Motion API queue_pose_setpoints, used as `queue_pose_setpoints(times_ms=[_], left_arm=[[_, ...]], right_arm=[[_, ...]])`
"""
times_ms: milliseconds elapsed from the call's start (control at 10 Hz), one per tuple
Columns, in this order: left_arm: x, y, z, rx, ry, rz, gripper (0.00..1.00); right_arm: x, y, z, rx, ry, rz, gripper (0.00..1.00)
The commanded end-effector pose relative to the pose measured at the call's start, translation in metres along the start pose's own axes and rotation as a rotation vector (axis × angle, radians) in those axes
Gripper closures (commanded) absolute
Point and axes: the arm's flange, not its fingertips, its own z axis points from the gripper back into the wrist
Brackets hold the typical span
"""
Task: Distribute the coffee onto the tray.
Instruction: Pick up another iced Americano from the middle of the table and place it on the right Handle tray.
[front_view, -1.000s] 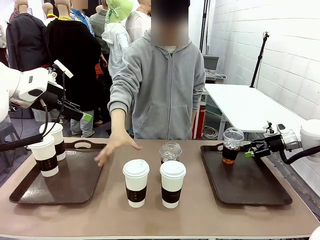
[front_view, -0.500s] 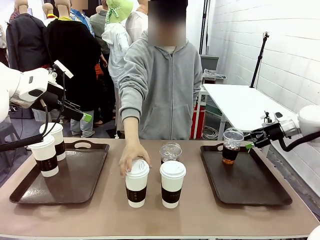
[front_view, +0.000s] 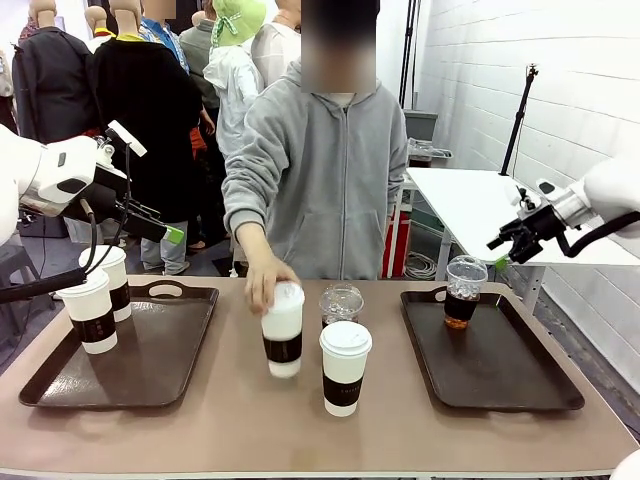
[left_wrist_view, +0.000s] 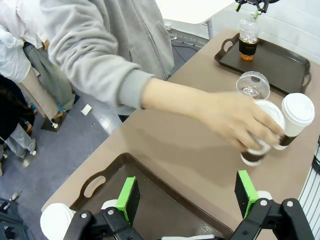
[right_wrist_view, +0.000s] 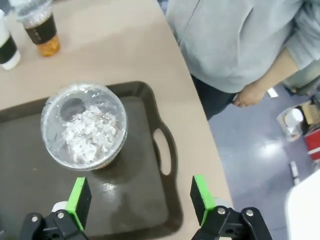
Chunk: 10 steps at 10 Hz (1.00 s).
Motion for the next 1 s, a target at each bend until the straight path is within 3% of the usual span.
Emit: queue_pose_setpoints(times_ms=[0, 600, 900], left_arm=[[-0.002, 0.002, -0.001, -0.006, -0.001, 0.005, 0.00], [-0.002, 0.002, -0.001, -0.006, -0.001, 0.005, 0.00], [-0.002, 0.002, -0.001, -0.006, -0.001, 0.005, 0.00]], right_arm=[[0.018, -0.019, 0.015, 0.001, 0.108, 0.067, 0.00], [0.110, -0.014, 0.054, -0.023, 0.246, 0.265, 0.00], [0.149, -0.004, 0.054, -0.013, 0.371, 0.389, 0.00]])
